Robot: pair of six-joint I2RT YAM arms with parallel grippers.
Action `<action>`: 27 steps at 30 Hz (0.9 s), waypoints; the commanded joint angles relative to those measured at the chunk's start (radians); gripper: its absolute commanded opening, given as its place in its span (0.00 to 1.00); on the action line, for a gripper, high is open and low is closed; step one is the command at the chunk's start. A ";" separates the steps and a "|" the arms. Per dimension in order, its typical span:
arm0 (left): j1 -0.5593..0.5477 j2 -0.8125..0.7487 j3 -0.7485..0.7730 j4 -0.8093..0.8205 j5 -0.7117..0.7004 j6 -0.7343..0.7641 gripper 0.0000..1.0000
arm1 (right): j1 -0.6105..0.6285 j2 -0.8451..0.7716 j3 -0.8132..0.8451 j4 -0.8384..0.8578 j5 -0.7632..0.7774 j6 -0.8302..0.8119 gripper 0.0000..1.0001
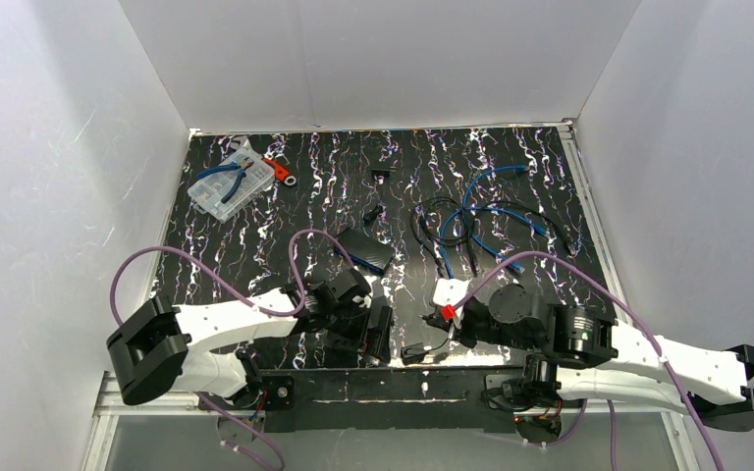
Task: Insert the plug into the switch port
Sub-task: Place the switch port at the center of the board, then insert the power into the switch port.
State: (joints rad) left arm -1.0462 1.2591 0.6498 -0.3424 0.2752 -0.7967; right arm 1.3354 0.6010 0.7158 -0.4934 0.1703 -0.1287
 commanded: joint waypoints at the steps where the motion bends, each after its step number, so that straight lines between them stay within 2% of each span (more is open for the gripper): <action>1: 0.042 0.035 -0.004 0.045 -0.029 0.002 0.98 | -0.001 -0.001 -0.020 0.075 0.061 0.033 0.01; 9: 0.138 0.065 -0.015 0.037 -0.088 0.072 0.98 | -0.001 -0.018 0.000 0.059 0.330 0.011 0.01; 15: 0.219 0.118 -0.015 0.088 -0.084 0.115 0.98 | -0.013 -0.035 0.009 0.120 0.447 -0.056 0.01; 20: 0.296 0.161 0.001 0.127 -0.093 0.138 0.98 | -0.077 -0.026 0.012 0.175 0.463 -0.107 0.01; 27: 0.350 0.220 0.044 0.153 -0.089 0.153 0.98 | -0.280 -0.006 0.039 0.222 0.365 -0.153 0.01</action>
State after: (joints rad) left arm -0.7177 1.4261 0.6884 -0.1581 0.2474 -0.6964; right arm 1.1381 0.5888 0.6964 -0.3626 0.5640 -0.2359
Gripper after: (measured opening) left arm 0.981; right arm 0.042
